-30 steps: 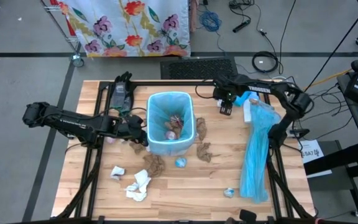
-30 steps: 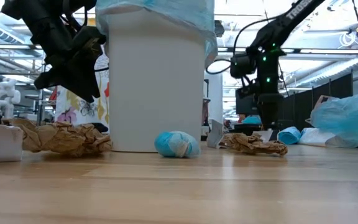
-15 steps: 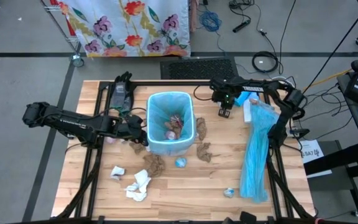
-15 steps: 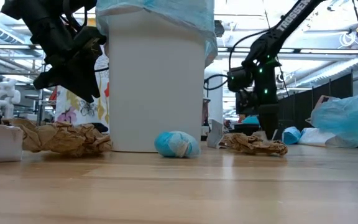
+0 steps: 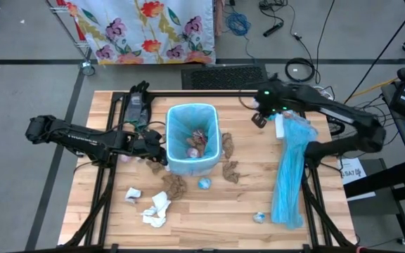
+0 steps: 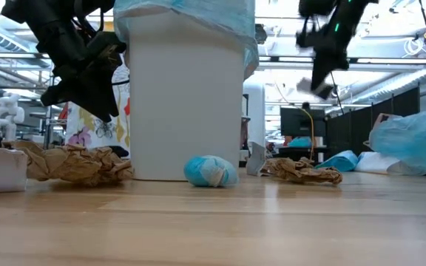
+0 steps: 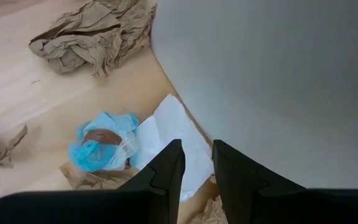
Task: Place trash/remove bag and relplace
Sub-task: Put the white paper into the trash bin, then put the brown napkin into the trash bin
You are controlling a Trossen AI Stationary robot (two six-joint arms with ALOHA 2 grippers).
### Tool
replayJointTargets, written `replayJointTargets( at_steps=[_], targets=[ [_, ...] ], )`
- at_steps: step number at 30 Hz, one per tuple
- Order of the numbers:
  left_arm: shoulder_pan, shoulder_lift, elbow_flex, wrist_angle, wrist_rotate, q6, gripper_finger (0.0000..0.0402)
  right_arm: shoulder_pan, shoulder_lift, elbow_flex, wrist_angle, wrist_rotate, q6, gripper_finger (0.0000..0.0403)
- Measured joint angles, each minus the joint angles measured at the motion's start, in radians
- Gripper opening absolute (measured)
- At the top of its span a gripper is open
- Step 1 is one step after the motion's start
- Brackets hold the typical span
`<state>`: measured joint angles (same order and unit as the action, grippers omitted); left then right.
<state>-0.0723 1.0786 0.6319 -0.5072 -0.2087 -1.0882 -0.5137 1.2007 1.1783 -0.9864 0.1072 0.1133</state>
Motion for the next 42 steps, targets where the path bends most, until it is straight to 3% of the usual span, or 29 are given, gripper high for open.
replayJointTargets(
  at_steps=[5,9,20,25,31,42],
  targets=[
    [0.000,0.000,0.000,0.001,0.000,0.014,0.0090,0.129,-0.103,0.092,0.067,0.001,0.084,0.0000],
    [0.000,0.000,0.000,0.002,0.000,0.029,0.0090,0.247,-0.112,0.156,0.179,0.001,0.113,0.0000],
    [0.000,0.000,0.000,0.005,0.000,0.028,0.0090,0.496,0.074,0.189,0.548,-0.005,0.044,0.0000],
    [0.000,0.000,0.000,0.006,0.012,0.025,0.0090,0.531,0.159,0.189,0.740,-0.005,-0.021,0.0000],
    [0.000,0.000,0.000,0.007,0.030,0.021,0.0090,0.531,0.234,0.189,0.791,-0.010,0.015,0.0011],
    [0.000,0.000,0.000,0.030,0.052,0.021,0.0090,0.527,0.225,0.189,0.745,-0.034,0.045,0.0111]
  ],
)
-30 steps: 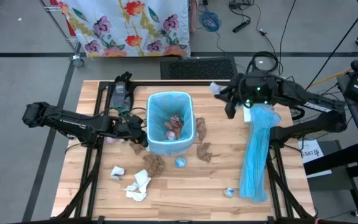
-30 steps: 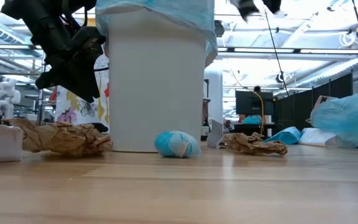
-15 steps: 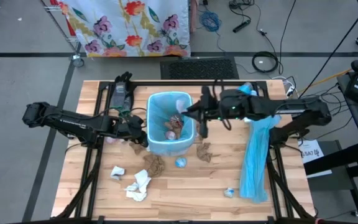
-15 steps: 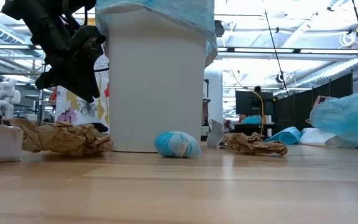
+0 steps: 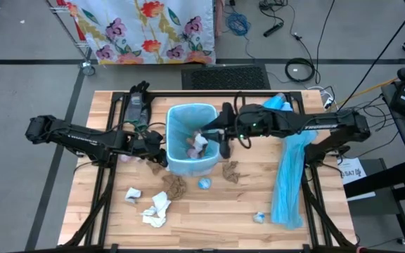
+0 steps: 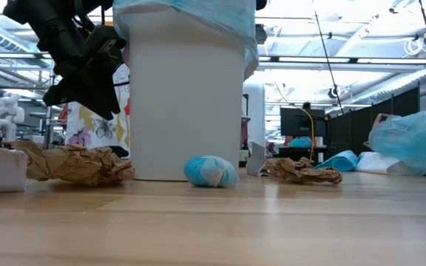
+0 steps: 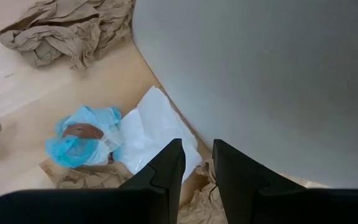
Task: Place trash/remove bag and relplace
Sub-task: Put the brown napkin into the trash bin
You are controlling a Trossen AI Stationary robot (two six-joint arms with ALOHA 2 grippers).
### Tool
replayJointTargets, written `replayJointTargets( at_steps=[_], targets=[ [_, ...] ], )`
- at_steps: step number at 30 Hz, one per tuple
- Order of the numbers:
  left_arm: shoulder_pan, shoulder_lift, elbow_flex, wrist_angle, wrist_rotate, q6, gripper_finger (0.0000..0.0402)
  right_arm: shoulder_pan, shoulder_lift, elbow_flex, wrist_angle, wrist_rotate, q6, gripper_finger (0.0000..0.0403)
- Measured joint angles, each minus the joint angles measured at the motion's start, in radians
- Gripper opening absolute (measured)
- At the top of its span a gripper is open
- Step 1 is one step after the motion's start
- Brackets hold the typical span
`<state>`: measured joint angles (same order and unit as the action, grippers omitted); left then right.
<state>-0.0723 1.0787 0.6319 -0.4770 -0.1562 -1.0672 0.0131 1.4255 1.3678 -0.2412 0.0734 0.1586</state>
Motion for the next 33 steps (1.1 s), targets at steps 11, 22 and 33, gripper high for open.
replayJointTargets(
  at_steps=[11,22,33],
  targets=[
    [0.000,0.000,0.000,0.007,0.000,-0.001,0.0090,-0.109,-0.237,0.000,-0.399,0.141,0.118,0.0131],
    [0.000,0.000,0.000,0.027,-0.001,-0.002,0.0090,-0.228,-0.266,-0.059,-0.790,0.138,0.430,0.0131],
    [0.000,0.000,0.000,0.028,-0.002,-0.004,0.0090,-0.229,-0.258,-0.481,-0.387,-0.001,0.617,0.0130]
  ],
)
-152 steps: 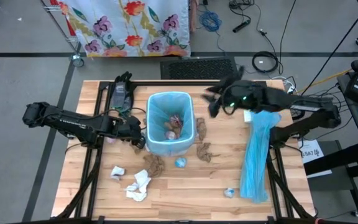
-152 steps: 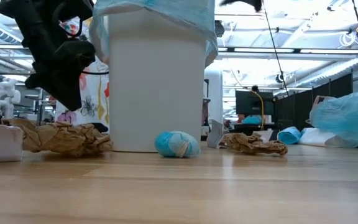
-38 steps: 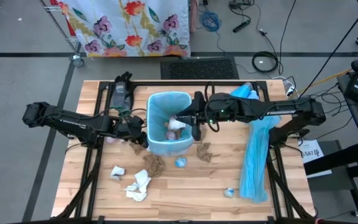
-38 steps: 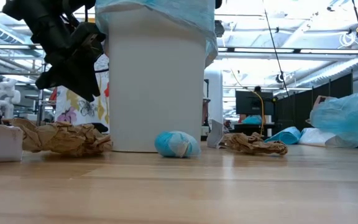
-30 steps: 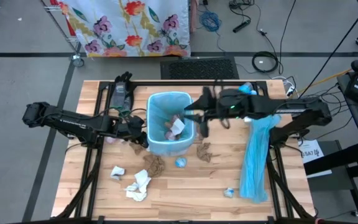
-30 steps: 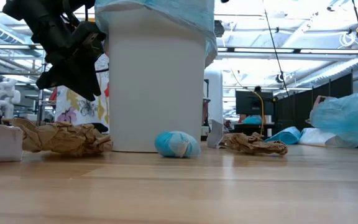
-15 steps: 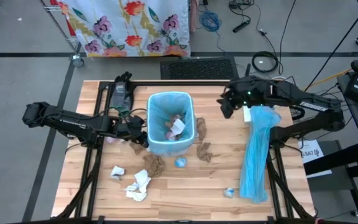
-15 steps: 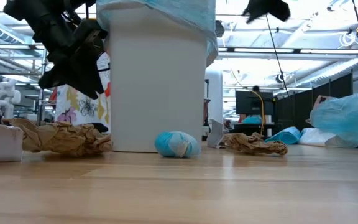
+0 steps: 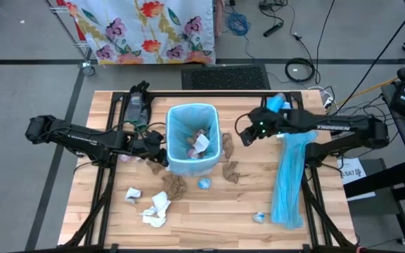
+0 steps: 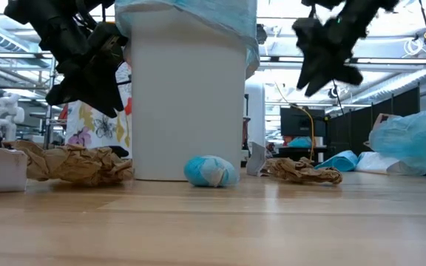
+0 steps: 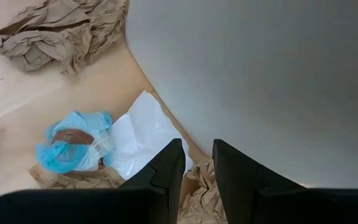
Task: Place trash/remove bag and relplace
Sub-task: Put the brown napkin into the trash bin
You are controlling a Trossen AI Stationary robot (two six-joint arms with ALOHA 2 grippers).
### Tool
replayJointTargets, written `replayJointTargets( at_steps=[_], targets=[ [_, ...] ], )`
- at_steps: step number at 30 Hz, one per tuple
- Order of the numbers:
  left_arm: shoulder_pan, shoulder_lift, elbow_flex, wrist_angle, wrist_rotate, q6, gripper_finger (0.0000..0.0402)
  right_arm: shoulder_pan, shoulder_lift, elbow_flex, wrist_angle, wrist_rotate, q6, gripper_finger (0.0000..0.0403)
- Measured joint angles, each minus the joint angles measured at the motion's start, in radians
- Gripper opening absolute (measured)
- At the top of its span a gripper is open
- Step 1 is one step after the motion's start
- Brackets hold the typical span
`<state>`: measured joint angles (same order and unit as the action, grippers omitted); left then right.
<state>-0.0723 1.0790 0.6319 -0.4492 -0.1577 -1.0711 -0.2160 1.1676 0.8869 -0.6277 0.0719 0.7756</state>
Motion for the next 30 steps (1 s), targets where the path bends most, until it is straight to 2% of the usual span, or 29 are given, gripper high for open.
replayJointTargets(
  at_steps=[5,10,21,27,30],
  targets=[
    [0.000,0.000,0.000,0.029,0.000,0.000,0.0090,-0.020,0.065,-0.118,0.198,0.003,0.032,0.0130],
    [0.000,0.000,0.000,0.032,0.007,-0.003,0.0090,-0.033,0.177,-0.140,0.298,0.001,0.026,0.0138],
    [0.000,0.000,0.000,0.030,0.048,-0.022,0.0090,-0.036,0.381,-0.140,0.420,-0.001,0.028,0.0228],
    [0.000,0.000,0.000,0.027,0.049,-0.022,0.0090,-0.031,0.476,-0.140,0.605,-0.143,0.049,0.0246],
    [-0.001,0.000,0.000,0.026,0.050,-0.022,0.0090,-0.017,0.516,-0.138,0.636,-0.151,0.050,0.0236]
  ],
)
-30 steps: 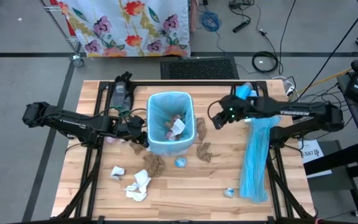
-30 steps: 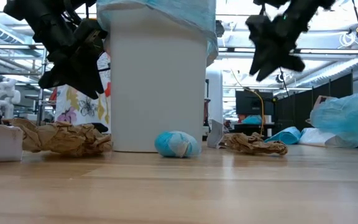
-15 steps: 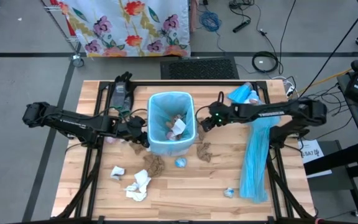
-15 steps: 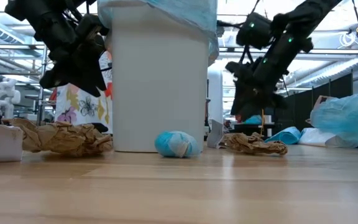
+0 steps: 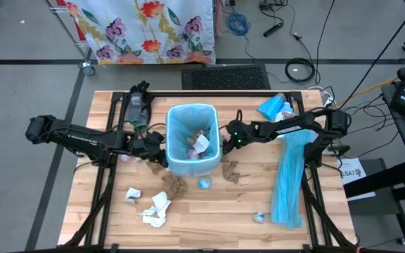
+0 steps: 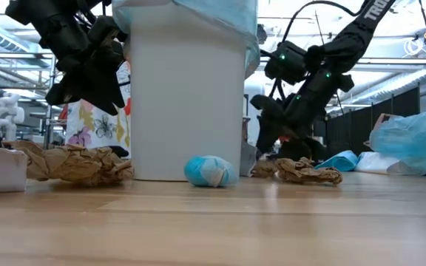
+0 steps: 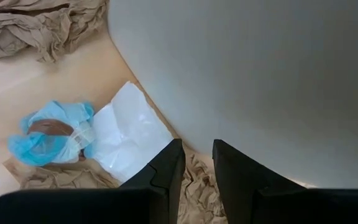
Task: Place trash/remove bag and relplace
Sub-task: Put the brown napkin into the trash bin
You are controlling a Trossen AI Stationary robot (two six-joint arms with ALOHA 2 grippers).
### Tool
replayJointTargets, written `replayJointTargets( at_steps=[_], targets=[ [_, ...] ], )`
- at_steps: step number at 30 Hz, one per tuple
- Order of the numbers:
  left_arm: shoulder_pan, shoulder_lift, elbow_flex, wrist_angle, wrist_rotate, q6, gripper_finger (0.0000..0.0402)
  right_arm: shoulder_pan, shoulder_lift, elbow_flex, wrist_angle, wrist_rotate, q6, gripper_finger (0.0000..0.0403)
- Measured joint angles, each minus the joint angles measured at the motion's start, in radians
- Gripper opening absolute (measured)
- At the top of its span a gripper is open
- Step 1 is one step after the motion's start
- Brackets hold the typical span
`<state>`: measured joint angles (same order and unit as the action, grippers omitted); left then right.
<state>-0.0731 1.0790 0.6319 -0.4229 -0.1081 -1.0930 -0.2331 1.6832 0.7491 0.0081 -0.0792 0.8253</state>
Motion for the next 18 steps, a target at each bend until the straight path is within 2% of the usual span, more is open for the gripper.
replayJointTargets(
  at_steps=[4,9,10,14,18],
  targets=[
    [0.000,0.000,0.000,0.000,0.000,0.000,0.0090,0.017,0.026,0.001,0.022,0.003,-0.025,0.0184],
    [0.000,0.000,0.000,0.001,0.000,0.000,0.0090,0.041,0.022,-0.001,0.026,-0.035,-0.084,0.0038],
    [0.000,0.000,0.000,0.001,0.000,0.001,0.0090,0.042,0.013,-0.002,0.017,-0.045,-0.086,0.0020],
    [0.001,0.000,0.000,0.003,0.000,0.000,0.0090,0.040,-0.047,0.000,-0.043,-0.038,-0.082,0.0007],
    [0.001,0.000,0.000,0.003,-0.001,0.001,0.0090,0.040,-0.142,-0.001,-0.228,0.026,-0.083,0.0002]
  ],
)
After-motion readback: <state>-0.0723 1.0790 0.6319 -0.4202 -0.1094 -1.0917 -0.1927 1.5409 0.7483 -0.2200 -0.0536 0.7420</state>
